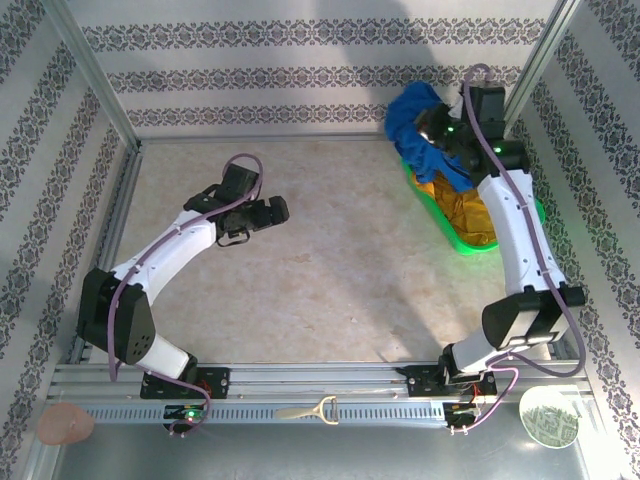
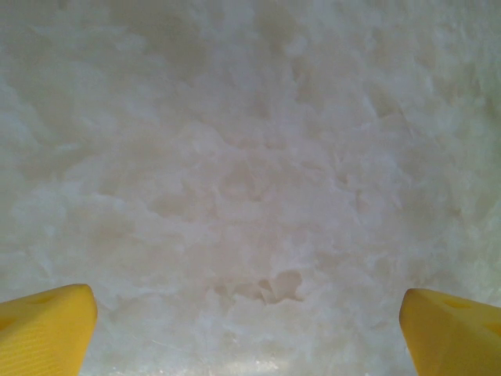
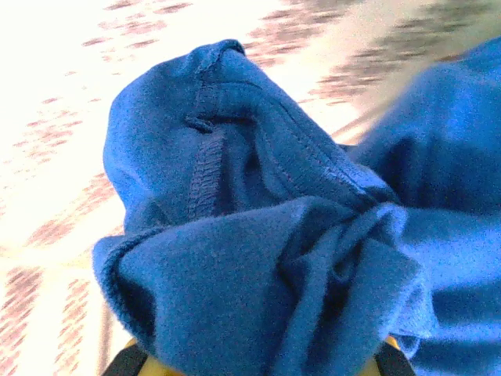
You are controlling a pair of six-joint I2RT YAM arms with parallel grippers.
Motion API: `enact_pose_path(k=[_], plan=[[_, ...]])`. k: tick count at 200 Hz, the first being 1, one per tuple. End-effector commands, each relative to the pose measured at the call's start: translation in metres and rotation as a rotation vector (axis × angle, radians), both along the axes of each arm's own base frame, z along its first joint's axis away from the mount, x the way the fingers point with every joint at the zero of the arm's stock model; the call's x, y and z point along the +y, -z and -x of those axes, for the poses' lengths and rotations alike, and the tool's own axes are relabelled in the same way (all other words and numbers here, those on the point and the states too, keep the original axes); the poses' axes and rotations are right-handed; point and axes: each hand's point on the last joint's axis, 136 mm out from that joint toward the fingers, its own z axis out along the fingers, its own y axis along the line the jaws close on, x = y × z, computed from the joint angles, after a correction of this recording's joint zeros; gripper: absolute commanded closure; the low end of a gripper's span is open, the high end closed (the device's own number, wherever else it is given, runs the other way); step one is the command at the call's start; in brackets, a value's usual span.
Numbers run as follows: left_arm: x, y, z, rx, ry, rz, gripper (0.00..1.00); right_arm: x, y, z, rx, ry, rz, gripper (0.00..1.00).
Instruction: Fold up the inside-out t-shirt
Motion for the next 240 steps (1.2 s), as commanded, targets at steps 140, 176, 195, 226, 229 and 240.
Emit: enact_pose_path(k=[140,176,195,226,229,240], plan=[[0.054,-0.002,0.003,-0.007,-0.038,0.034,0.01,0.135,0.173,0.042,0.339,-0.258,0.213,0.30],[0.044,0.027,0.001,0.086,-0.023,0.073,0.01,0.079,0.217,0.016,0.443,-0.152,0.275,0.28],[0.036,0.033,-0.014,0.098,-0.006,0.089,0.01,0.080,0.231,-0.009,0.473,-0.186,0.306,0.27],[0.016,0.042,-0.044,0.132,0.048,0.053,0.01,0.091,0.252,-0.045,0.527,-0.260,0.446,0.27],[0.014,0.044,-0.047,0.138,0.055,0.045,0.01,0.092,0.255,-0.048,0.531,-0.267,0.454,0.27],[0.008,0.050,-0.056,0.155,0.076,0.012,0.01,0.099,0.264,-0.057,0.546,-0.293,0.471,0.27]])
